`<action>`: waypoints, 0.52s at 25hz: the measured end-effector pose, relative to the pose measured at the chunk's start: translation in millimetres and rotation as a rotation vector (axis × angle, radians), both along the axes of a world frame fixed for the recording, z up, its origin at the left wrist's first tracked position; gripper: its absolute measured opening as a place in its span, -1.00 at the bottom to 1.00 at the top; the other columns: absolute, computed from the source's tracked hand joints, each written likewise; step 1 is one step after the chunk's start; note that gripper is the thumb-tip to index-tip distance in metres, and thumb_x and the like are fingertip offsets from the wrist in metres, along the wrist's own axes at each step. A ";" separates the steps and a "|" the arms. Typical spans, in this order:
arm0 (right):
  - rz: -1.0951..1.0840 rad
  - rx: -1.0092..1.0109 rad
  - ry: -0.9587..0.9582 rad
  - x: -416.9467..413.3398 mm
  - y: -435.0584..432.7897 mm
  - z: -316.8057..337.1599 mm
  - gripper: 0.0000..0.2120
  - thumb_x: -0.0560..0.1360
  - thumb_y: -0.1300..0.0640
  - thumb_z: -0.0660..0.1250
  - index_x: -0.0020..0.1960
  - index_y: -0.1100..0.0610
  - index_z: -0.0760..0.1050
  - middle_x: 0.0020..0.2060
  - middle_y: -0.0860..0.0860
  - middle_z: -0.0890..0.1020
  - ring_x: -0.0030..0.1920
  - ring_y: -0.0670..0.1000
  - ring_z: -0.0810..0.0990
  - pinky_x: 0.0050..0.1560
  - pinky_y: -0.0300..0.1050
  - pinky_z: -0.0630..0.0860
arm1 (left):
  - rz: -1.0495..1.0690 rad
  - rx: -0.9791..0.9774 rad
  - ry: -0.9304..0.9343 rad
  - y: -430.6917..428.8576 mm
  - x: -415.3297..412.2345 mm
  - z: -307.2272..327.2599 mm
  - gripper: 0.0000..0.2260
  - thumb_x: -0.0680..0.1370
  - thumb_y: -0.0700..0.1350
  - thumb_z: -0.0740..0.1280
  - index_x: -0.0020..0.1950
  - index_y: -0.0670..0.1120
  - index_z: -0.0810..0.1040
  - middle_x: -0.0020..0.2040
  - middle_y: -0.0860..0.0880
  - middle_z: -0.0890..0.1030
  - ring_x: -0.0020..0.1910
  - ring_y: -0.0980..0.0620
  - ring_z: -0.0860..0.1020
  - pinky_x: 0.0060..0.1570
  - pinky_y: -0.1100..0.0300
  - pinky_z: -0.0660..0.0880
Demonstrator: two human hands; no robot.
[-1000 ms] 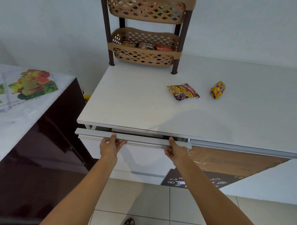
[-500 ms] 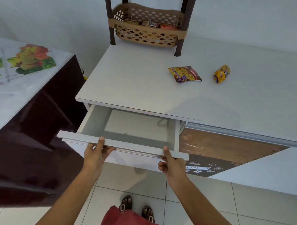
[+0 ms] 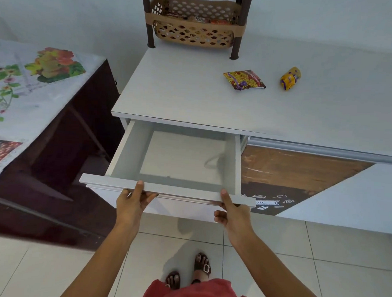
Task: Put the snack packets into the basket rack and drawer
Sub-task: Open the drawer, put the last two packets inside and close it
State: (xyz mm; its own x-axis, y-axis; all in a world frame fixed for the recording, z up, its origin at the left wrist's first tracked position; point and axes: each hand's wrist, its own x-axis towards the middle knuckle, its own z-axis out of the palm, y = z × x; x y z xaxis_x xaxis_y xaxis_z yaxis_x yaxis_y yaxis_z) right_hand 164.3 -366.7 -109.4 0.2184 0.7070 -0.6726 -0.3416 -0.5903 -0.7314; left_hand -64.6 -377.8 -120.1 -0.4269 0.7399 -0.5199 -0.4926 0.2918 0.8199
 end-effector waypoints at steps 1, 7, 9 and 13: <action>-0.004 -0.003 -0.012 -0.8 -5.4 0.6 -0.66 0.44 0.04 0.43 0.04 0.29 0.51 -0.27 0.13 0.63 -0.55 0.00 0.50 -0.59 -0.23 0.48 | -0.013 -0.010 0.001 -5.2 -1.8 0.6 -0.83 0.55 -0.08 0.30 -0.12 -0.19 0.46 -0.16 -0.15 0.63 -0.24 -0.01 0.69 -0.10 0.23 0.62; -0.023 -0.011 -0.032 -3.4 -32.0 5.0 -0.69 0.41 0.01 0.45 -0.05 0.24 0.53 -0.25 0.11 0.62 -0.49 0.01 0.50 -0.53 -0.19 0.53 | -0.040 -0.054 0.028 -28.9 -4.6 0.8 -0.81 0.54 -0.07 0.32 -0.03 -0.20 0.47 -0.15 -0.15 0.65 -0.23 -0.01 0.70 -0.11 0.23 0.63; -0.034 -0.017 -0.025 -1.9 -38.9 6.8 -0.71 0.39 0.01 0.48 -0.06 0.20 0.54 -0.24 0.10 0.62 -0.45 0.02 0.51 -0.46 -0.15 0.56 | -0.073 -0.085 0.101 -35.6 -6.7 0.6 -0.76 0.52 -0.04 0.34 -0.05 -0.23 0.49 -0.24 -0.12 0.67 -0.23 -0.04 0.70 -0.10 0.19 0.60; -0.007 -0.032 -0.099 1.5 -47.1 10.4 -0.72 0.35 -0.04 0.50 -0.14 0.15 0.54 -0.24 0.07 0.65 -0.41 0.02 0.54 -0.42 -0.15 0.56 | -0.145 -0.134 0.147 -42.8 -14.1 2.7 -0.74 0.51 -0.02 0.36 -0.16 -0.24 0.56 -0.38 -0.07 0.69 -0.31 -0.02 0.69 -0.20 0.21 0.62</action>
State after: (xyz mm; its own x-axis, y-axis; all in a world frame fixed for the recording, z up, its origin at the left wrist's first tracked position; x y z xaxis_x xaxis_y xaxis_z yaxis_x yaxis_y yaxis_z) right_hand 165.8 -413.9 -99.0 0.2901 0.6837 -0.6696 -0.2726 -0.6117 -0.7427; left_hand -78.7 -420.6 -117.4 -0.4000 0.7273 -0.5577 -0.3156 0.4620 0.8288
